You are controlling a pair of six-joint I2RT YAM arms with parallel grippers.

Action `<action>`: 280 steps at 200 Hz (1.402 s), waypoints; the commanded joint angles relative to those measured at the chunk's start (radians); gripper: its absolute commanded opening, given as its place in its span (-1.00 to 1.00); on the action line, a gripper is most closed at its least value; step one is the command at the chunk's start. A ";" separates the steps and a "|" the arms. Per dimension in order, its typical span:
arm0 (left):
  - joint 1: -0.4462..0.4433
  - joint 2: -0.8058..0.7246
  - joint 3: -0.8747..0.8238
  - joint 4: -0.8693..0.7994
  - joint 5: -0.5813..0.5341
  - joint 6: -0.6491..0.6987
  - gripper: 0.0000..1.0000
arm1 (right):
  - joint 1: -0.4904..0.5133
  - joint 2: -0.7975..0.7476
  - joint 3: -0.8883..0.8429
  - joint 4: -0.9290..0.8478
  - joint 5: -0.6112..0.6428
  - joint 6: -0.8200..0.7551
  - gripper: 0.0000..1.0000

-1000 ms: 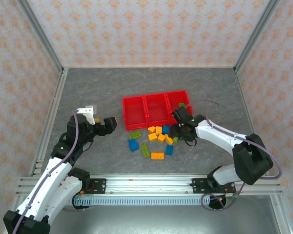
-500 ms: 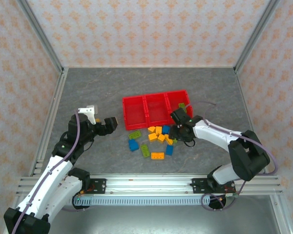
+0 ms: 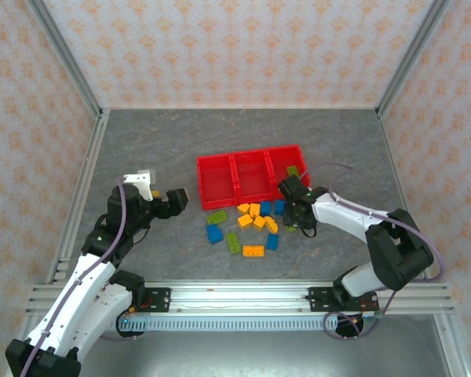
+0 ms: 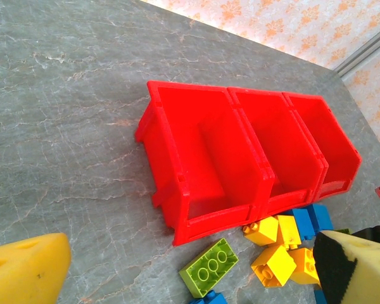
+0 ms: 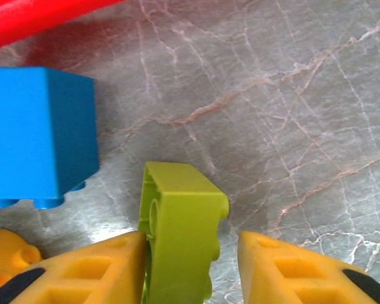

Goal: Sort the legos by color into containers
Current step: Move the lego to the center of the table, then pick up the lego from the center of the table, then place the lego in the container.

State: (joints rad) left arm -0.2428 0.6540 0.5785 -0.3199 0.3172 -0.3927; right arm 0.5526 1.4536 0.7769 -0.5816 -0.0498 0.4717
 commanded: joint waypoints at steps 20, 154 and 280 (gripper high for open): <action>-0.009 0.014 -0.013 0.037 0.028 0.000 0.99 | -0.003 -0.016 -0.037 0.044 -0.043 0.020 -0.18; -0.009 0.001 -0.015 0.042 0.037 -0.002 0.99 | -0.025 -0.217 0.201 -0.080 0.105 -0.119 -0.72; -0.009 -0.013 -0.016 0.044 0.055 0.002 0.99 | -0.152 0.236 0.497 0.087 0.048 -0.490 -0.84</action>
State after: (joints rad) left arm -0.2428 0.6556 0.5674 -0.3061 0.3466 -0.3923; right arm 0.4095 1.6512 1.2034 -0.5014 0.0109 0.0246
